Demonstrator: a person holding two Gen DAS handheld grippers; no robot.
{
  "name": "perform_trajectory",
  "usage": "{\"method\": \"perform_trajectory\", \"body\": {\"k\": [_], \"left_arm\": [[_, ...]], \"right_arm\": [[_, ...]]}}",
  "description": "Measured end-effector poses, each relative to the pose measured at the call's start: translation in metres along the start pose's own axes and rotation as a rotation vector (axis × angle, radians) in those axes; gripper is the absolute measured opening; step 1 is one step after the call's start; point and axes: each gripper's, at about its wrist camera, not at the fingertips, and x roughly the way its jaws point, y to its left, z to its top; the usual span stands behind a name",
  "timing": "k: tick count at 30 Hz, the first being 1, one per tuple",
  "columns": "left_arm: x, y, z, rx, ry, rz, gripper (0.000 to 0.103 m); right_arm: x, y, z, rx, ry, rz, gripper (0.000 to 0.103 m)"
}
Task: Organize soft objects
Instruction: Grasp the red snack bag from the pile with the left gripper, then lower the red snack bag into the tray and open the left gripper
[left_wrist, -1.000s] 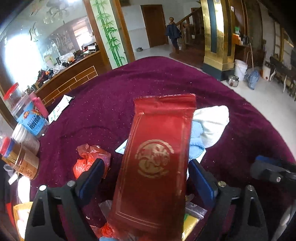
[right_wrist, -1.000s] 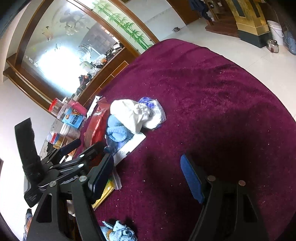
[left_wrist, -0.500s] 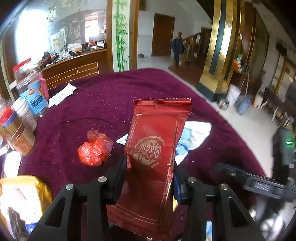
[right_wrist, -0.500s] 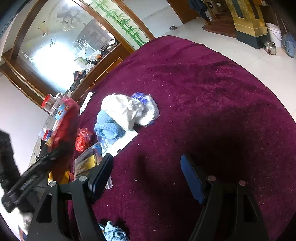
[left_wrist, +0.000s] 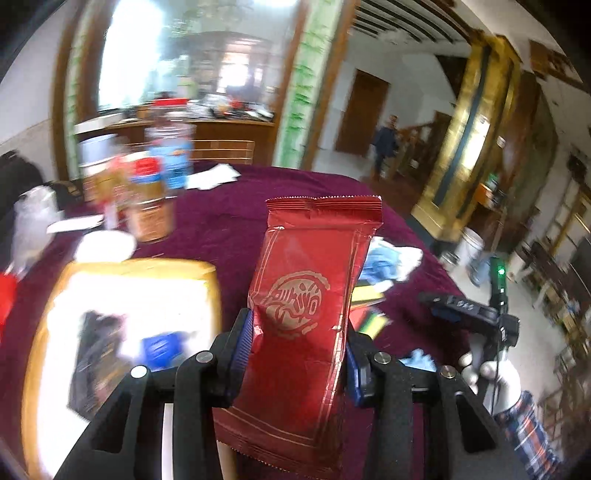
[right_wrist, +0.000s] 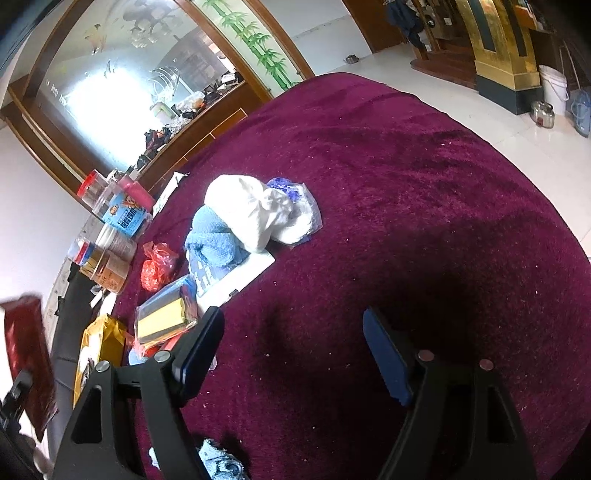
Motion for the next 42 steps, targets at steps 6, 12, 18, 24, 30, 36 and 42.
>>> {"method": "perform_trajectory", "body": {"k": [6,12,18,24,30,36,42], "left_arm": [[-0.039,0.081,-0.038,-0.157,0.024,0.146,0.045],[-0.057,0.132,-0.079,-0.243,0.098,0.271,0.045],[-0.055,0.149,-0.092,-0.258,0.163,0.382,0.045],[-0.023,0.154,-0.086,-0.211,0.204,0.469,0.046],[0.003,0.176,-0.081,-0.264,0.227,0.499,0.054],[-0.013,0.173,-0.081,-0.304,0.197,0.472,0.061],[-0.068,0.151,-0.084,-0.299,0.017,0.467,0.072]], "right_arm": [[0.001,0.004,-0.002,-0.022,-0.003,-0.024,0.077],[0.003,0.008,-0.004,-0.048,-0.008,-0.052,0.077],[0.003,0.012,-0.006,-0.067,-0.012,-0.074,0.078],[0.004,0.014,-0.007,-0.074,-0.012,-0.080,0.078],[0.004,0.012,-0.007,-0.075,-0.014,-0.079,0.079],[0.005,0.012,-0.007,-0.079,-0.011,-0.070,0.082],[0.005,0.012,-0.007,-0.074,-0.012,-0.060,0.084]]}}
